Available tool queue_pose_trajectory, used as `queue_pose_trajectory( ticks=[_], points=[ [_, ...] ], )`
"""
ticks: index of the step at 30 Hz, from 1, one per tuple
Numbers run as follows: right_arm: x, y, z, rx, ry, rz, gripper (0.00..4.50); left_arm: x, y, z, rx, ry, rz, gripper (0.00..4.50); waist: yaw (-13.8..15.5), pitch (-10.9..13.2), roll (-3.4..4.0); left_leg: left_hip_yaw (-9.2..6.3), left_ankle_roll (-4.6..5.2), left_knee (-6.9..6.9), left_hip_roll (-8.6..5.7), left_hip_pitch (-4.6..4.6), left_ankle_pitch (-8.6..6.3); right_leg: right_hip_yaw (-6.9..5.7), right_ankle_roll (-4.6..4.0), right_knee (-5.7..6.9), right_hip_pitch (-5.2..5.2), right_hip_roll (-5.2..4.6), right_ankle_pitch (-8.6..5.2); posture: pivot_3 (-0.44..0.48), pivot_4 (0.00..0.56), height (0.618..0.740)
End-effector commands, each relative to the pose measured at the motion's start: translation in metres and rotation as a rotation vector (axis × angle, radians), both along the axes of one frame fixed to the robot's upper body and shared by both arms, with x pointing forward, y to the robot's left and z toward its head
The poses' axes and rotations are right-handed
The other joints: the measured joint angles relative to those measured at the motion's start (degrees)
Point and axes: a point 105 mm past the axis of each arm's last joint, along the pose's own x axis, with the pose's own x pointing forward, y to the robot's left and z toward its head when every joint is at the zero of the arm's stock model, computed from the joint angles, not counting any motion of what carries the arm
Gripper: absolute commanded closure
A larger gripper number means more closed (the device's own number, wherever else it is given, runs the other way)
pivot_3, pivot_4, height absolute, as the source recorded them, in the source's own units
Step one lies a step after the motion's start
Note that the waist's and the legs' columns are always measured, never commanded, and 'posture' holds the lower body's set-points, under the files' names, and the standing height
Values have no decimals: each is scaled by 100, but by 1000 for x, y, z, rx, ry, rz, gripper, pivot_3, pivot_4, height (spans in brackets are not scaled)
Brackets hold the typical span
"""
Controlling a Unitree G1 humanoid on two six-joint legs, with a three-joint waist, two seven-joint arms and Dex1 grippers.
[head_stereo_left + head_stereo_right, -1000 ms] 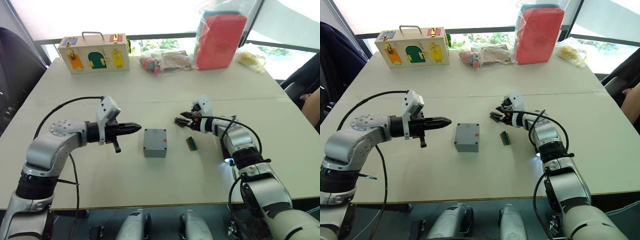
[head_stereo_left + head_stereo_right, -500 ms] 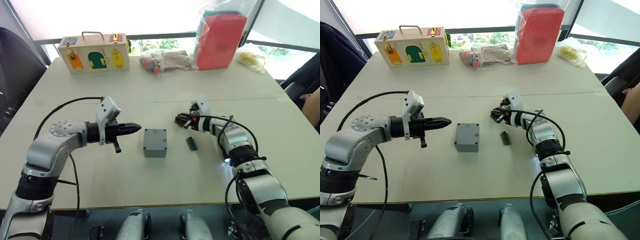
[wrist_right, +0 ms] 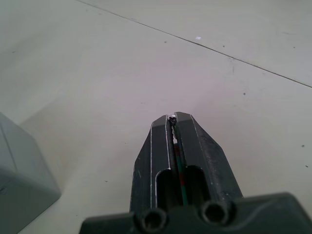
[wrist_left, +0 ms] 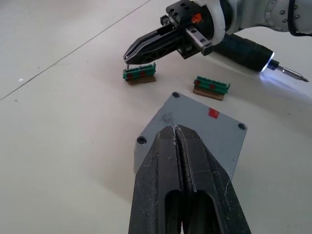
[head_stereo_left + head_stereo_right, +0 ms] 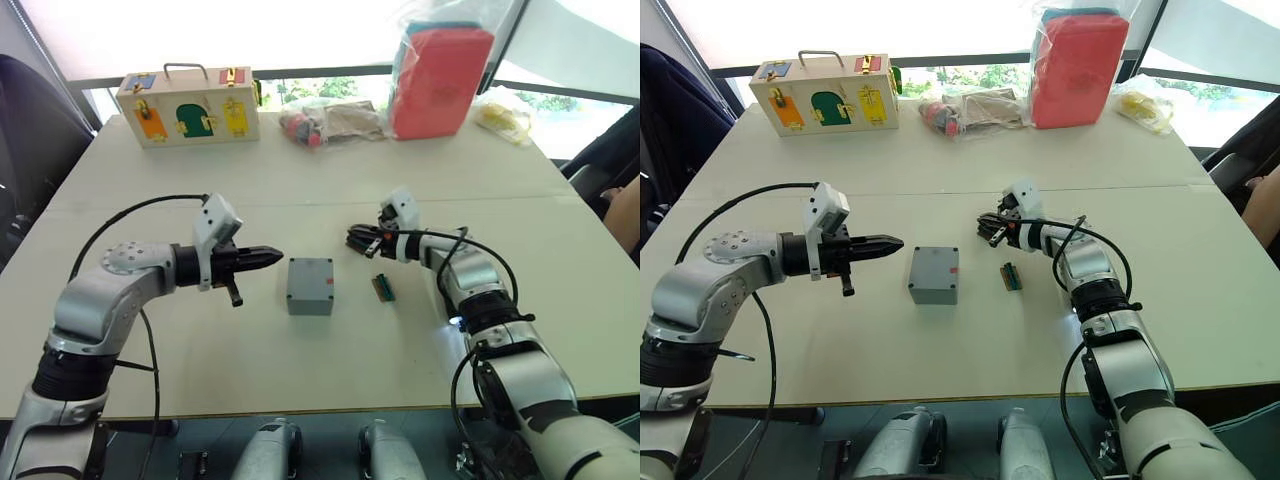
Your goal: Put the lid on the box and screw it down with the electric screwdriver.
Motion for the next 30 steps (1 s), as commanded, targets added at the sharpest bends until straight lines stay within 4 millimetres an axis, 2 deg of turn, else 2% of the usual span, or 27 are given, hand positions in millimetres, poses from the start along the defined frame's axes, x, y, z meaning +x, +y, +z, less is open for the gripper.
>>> queue_pose_trajectory(
  ticks=[1, 3, 6, 9, 13, 17, 22, 30],
  points=[
    [-1, -2, 27, 14, -99, 18, 4473, -1, 0, 4, 2, -29, -9, 4500, -1, 0, 0, 0, 0, 0, 0, 0, 0, 0, 0, 0, 0, 0, 0, 0, 150, 740],
    [-5, -3, 41, 36, -134, 30, 4473, -1, 1, 4, 1, -27, -5, 4500, -3, 0, 0, 0, 0, 0, 0, 0, 0, 0, 0, 1, -2, 0, 0, 0, 150, 740],
    [-21, 0, 61, 65, -165, 98, 4473, -2, 3, 5, 1, -23, -5, 4500, 8, 1, 1, 0, 0, -1, 0, -1, 0, 0, 0, 0, -3, -1, 0, 0, 150, 740],
    [-41, 8, 68, 70, -158, 171, 4473, -7, 5, 4, 11, -2, -24, 4500, 4, 1, 1, 0, 0, -1, 1, -1, 0, 0, 0, 0, -3, -1, 0, 0, 150, 740],
    [-68, 23, 60, 53, -130, 244, 4473, -17, 6, -3, 38, 42, -65, 4500, 6, 1, 1, 0, 1, -1, 3, 0, -1, 0, 0, 1, -2, -1, 0, 0, 150, 740],
    [-84, 34, 44, 61, -80, 263, 4473, -18, 7, -6, 44, 50, -68, 4500, 24, 0, 1, 0, 3, -1, 2, -2, -2, 0, 0, 1, -4, -4, 0, 0, 150, 740],
    [-88, 41, 33, 60, -51, 258, 4473, -18, 2, -5, 36, 44, -75, 4500, 20, 0, 1, 0, 3, -1, 0, -2, -2, 0, 0, 2, -3, -5, 0, 0, 150, 740],
    [-80, 39, 27, 46, -46, 225, 4473, -19, 0, -6, 30, 42, -70, 4500, 21, 0, 1, 0, 3, -1, 0, -2, -1, 0, 0, 2, -3, -4, 0, 0, 150, 740]
  ],
)
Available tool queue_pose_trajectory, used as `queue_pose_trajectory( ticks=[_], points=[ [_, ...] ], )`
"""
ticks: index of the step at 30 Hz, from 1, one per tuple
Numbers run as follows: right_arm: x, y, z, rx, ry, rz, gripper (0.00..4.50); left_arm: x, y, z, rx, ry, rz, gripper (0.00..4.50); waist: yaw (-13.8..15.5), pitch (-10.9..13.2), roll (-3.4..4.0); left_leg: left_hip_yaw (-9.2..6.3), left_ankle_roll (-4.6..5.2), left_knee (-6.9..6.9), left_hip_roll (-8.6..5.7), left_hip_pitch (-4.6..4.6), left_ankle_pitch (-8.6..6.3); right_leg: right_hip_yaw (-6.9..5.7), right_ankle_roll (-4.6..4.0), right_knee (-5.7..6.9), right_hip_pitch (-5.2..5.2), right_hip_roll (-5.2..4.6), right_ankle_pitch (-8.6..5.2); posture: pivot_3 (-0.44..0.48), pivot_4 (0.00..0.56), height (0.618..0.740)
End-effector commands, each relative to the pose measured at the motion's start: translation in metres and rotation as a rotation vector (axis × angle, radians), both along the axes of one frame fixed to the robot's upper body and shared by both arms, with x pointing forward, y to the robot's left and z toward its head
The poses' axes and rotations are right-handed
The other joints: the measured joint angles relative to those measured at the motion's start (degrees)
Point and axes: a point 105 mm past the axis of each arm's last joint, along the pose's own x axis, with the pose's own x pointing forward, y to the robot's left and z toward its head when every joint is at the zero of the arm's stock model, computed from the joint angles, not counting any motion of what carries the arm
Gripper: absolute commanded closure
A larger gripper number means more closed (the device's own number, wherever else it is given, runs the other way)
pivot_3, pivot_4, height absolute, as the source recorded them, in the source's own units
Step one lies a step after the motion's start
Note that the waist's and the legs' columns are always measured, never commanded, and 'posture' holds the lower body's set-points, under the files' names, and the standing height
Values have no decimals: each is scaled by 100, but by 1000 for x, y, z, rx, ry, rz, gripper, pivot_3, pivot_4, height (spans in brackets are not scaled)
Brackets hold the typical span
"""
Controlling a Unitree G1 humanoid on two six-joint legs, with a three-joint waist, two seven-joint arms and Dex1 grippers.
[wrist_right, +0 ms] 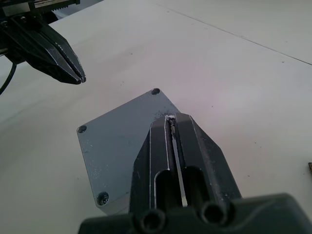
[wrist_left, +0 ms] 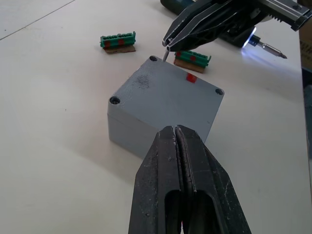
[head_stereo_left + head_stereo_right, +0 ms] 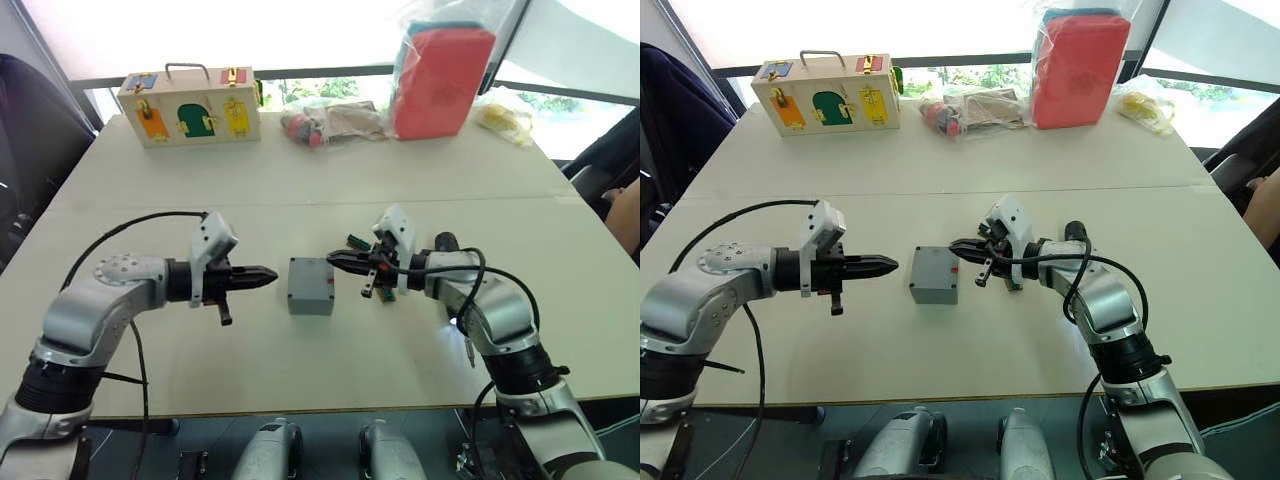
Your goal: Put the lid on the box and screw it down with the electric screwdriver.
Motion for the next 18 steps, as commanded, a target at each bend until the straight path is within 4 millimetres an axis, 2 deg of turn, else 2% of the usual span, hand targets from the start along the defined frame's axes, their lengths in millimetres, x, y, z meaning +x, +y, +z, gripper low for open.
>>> queue_pose_trajectory(
  ticks=[1, 10, 18],
  points=[
    [3, 2, 9, 7, -47, -1, 4473, -4, -6, 9, -5, -44, -24, 4500, -1, 0, 0, 0, 0, 0, 0, 0, 0, 0, 0, 0, 0, 0, 0, 0, 150, 740],
    [15, -7, 10, -5, -58, -37, 4473, -2, -6, 9, -10, -51, -16, 4500, -1, 0, 0, 0, 0, 0, 0, 0, 0, 0, 0, 0, 0, 1, 0, 0, 150, 740],
    [12, -5, 2, -18, -32, -24, 4473, -2, -7, 9, -8, -55, -15, 4500, -1, 0, 0, 0, 0, 0, 0, 0, 0, 0, 0, 0, 1, 1, 0, 0, 150, 740]
  ],
)
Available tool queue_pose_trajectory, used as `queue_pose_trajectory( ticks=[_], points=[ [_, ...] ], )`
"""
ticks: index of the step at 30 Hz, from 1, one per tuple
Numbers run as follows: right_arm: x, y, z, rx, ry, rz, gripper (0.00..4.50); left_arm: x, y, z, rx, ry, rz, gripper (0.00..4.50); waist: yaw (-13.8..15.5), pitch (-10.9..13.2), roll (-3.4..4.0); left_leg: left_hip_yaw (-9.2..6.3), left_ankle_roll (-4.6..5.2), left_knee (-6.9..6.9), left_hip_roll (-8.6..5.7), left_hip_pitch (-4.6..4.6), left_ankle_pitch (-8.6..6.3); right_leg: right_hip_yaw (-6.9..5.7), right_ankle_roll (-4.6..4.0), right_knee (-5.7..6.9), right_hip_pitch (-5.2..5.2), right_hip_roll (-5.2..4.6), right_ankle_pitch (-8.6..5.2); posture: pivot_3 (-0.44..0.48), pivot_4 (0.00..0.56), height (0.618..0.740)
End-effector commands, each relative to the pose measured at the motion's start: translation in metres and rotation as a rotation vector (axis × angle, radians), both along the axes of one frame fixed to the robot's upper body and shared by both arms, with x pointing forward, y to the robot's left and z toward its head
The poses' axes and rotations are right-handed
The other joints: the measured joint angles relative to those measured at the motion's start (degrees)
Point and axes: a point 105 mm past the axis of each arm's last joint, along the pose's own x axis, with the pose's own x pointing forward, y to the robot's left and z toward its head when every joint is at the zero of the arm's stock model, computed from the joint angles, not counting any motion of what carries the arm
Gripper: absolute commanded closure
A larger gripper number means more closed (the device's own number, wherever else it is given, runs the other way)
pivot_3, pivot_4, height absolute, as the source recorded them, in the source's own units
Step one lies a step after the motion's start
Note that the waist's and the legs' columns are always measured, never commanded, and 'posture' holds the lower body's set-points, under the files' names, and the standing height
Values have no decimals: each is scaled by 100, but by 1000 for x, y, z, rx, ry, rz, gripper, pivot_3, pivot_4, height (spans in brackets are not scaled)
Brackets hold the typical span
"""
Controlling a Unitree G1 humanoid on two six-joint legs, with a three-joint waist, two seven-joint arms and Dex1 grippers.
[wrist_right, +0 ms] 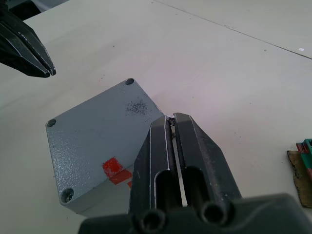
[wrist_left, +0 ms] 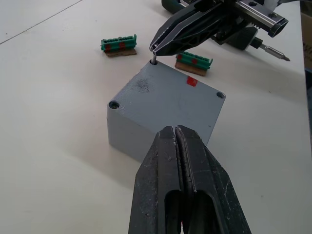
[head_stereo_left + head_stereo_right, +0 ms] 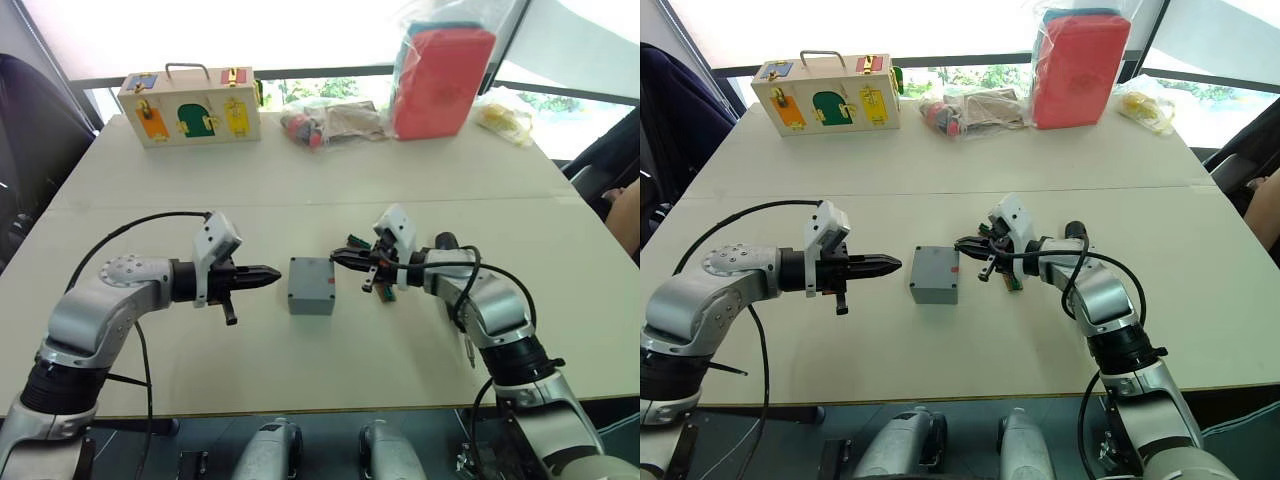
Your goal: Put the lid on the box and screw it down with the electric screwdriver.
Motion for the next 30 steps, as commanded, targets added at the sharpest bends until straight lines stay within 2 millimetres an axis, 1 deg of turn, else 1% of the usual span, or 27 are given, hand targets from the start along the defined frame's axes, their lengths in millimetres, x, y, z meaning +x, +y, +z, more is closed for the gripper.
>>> queue_pose_trajectory(
  ticks=[1, 5, 8, 9, 10, 12, 13, 15, 17, 20, 23, 24, 26, 27, 28, 30],
  points=[
    [-1, 3, 7, 1, -36, 15, 4473, -2, -4, 9, -6, -46, -23, 4500, -1, 0, 0, 0, 0, 0, 0, 0, 0, 0, 0, 0, 0, 0, 0, 0, 150, 740],
    [-1, 6, 6, 4, -30, 21, 4473, -2, -4, 10, -8, -49, -25, 4500, -1, 0, 0, 0, 0, 0, 0, 0, 0, 0, 0, 0, 0, 0, 0, 0, 150, 740],
    [0, 6, 8, 6, -32, 18, 3786, -1, -5, 10, -10, -51, -26, 4500, -1, 0, 0, 0, 0, 0, 0, 0, 0, 0, 0, 0, 0, 0, 0, 0, 150, 740],
    [1, 5, 9, 6, -34, 15, 3441, -1, -5, 10, -11, -52, -26, 4500, -1, 0, 0, 0, 0, 0, 0, 0, 0, 0, 0, 0, 0, 0, 0, 0, 150, 740],
    [2, 4, 11, 5, -40, 7, 2879, -1, -6, 11, -12, -53, -27, 4500, -1, 0, 0, 0, 0, 0, 0, 0, 0, 0, 0, 0, 0, 0, 0, 0, 150, 740],
    [4, 0, 15, 10, -49, -13, 2376, -1, -7, 12, -15, -56, -28, 4500, -1, 0, 0, 0, 0, 0, 0, 0, 0, 0, 0, 0, 0, 0, 0, 0, 150, 740],
    [5, -2, 17, 12, -53, -23, 2015, -1, -7, 13, -17, -58, -30, 4500, 0, 0, 0, 0, 0, 0, 0, 0, 0, 0, 0, 0, 0, 0, 0, 0, 150, 740],
    [5, -11, 26, 29, -52, -39, 2015, 0, -10, 15, -25, -67, -36, 4500, 7, 0, 0, 0, 0, 0, 0, 0, 0, 0, 0, 0, 0, 0, 0, 0, 150, 740],
    [2, -22, 35, 46, -43, -57, 2015, 0, -16, 20, -36, -84, -56, 4500, 27, 0, 0, 0, 0, 0, -1, 0, 0, 0, 0, 0, 0, -1, 0, 0, 150, 740],
    [0, -48, 47, 15, -4, -141, 2015, -1, -29, 30, -41, -118, -120, 4500, 82, 0, -1, 0, 1, 3, -2, 0, 0, 0, 0, -1, 3, -2, 0, 0, 150, 740],
    [-1, -73, 62, -39, 43, -235, 1326, -4, -43, 37, -41, -151, -190, 4500, 116, 0, 0, 0, 2, 5, -2, 0, -1, 0, 0, 0, 4, -2, 0, 0, 150, 740],
    [-2, -83, 68, -61, 81, -282, 988, -5, -49, 39, -36, -163, -220, 4500, 120, 0, 0, 0, 2, 6, -1, 0, -1, 0, 0, 0, 5, -3, 0, 0, 150, 740],
    [-4, -103, 74, -96, 175, -395, 257, -8, -57, 40, -26, -183, -269, 4500, 122, 1, 0, 1, 3, 6, -1, 0, -2, -1, 0, -1, 4, -5, 0, 0, 150, 740],
    [-8, -112, 73, -127, 232, -447, 66, -10, -61, 41, -25, -193, -295, 4500, 123, 0, 0, 2, 6, 6, -1, 0, -3, -1, 0, -1, 4, -7, 0, 0, 150, 740],
    [-14, -124, 69, -189, 296, -512, 26, -14, -67, 43, -26, -207, -335, 4500, 124, 0, 0, 1, 29, 5, 0, 0, -17, -1, -1, -4, 4, -8, 0, 0, 150, 740],
    [-23, -143, 66, -251, 386, -607, 26, -18, -76, 44, -24, -229, -390, 4500, 140, -1, -3, -1, 40, 5, 1, -3, -23, -1, -2, -7, 5, -10, -1, 0, 150, 740]
  ],
)
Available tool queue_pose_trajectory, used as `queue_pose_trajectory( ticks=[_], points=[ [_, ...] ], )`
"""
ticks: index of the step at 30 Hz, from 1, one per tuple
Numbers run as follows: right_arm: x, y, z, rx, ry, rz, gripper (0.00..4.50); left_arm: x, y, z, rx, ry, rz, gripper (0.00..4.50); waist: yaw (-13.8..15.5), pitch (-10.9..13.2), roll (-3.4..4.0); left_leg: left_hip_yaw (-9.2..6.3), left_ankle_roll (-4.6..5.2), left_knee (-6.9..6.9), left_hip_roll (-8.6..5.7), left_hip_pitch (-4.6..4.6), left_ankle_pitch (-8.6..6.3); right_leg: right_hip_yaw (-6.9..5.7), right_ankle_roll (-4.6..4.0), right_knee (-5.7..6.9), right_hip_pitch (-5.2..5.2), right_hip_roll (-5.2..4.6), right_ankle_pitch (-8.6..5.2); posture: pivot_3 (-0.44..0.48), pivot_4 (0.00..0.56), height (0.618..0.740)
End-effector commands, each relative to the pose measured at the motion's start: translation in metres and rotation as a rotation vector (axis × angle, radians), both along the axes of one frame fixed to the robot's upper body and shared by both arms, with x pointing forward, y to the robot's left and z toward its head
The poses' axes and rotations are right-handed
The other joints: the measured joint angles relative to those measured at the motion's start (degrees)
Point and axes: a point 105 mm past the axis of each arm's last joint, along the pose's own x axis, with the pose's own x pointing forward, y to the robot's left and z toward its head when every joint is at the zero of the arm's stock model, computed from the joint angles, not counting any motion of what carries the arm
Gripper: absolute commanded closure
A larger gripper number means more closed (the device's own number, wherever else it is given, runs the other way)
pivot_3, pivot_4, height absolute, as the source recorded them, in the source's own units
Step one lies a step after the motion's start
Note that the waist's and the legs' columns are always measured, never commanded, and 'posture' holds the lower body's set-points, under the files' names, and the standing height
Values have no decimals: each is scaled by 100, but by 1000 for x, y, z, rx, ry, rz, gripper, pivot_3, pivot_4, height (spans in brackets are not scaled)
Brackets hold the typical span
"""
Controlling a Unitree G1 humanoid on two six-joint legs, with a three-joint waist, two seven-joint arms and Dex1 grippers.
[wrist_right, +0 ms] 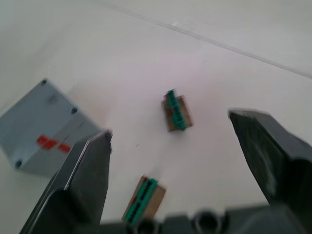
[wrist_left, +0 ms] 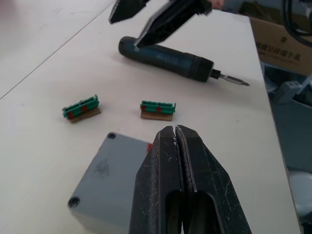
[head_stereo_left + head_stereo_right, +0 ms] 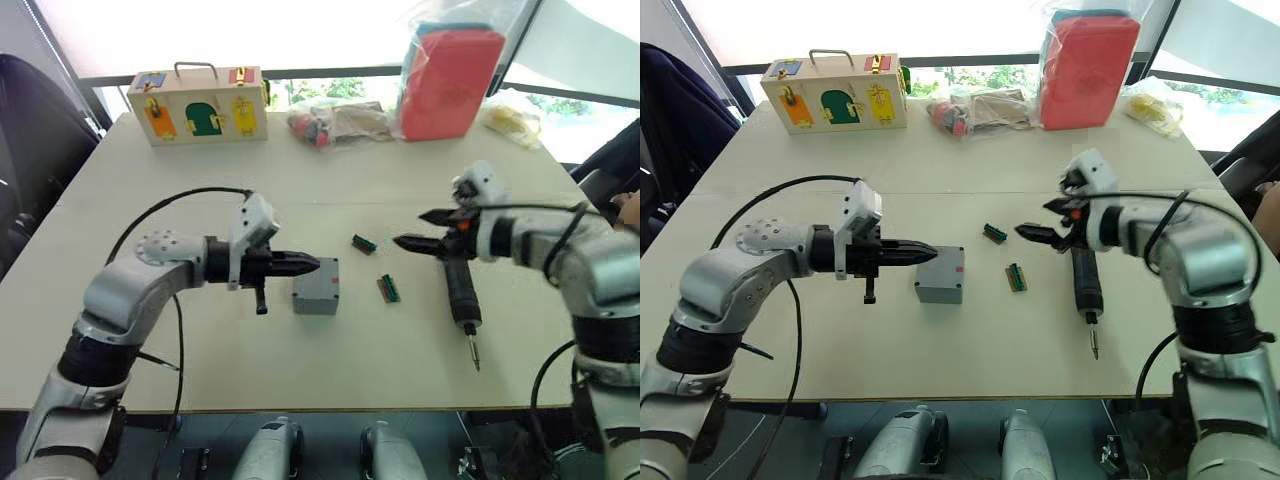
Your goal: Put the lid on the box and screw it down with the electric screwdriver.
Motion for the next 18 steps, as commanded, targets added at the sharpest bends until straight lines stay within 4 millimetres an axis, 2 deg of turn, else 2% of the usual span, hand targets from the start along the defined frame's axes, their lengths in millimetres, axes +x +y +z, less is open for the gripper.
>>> queue_pose_trajectory(
  ticks=[1, 2, 3, 6, 11, 18],
  points=[
    [-17, -26, -2, -57, 151, -150, 26, -11, -15, 9, 7, -91, -108, 4500, -1, -1, -3, -2, 2, 0, 1, -2, -1, 0, -1, -4, 2, -2, 0, 0, 150, 740],
    [-17, -32, -1, -57, 169, -176, 26, -11, -18, 9, 11, -99, -118, 4500, -7, -1, -2, 0, 5, 3, 2, -2, -3, 1, 0, -7, 5, -6, 0, 0, 150, 740],
    [-19, -46, -5, -62, 219, -227, 26, -11, -25, 8, 9, -116, -135, 4500, -22, -1, -2, 5, 12, 4, 0, -2, -7, 1, 0, -7, 5, -8, 1, 0, 150, 740],
    [-27, -66, -26, -14, 371, -290, 26, -11, -36, 4, -6, -146, -165, 4500, 6, 1, 2, 7, 14, 3, 2, -1, -8, 0, 0, -6, 5, -4, 1, 0, 150, 740],
    [-31, -65, -47, -9, 480, -312, 26, -12, -37, 0, -16, -155, -166, 4500, -44, 1, 4, 11, 22, 10, 2, -1, -12, 1, 1, -11, 10, -8, 2, 0, 150, 740],
    [-20, -48, -62, 1, 558, -316, 26, -12, -34, -6, -29, -145, -107, 4500, -46, 1, 5, 11, 21, 10, 7, -2, -12, 0, 1, -9, 9, -1, 2, 0, 150, 740]
  ],
)
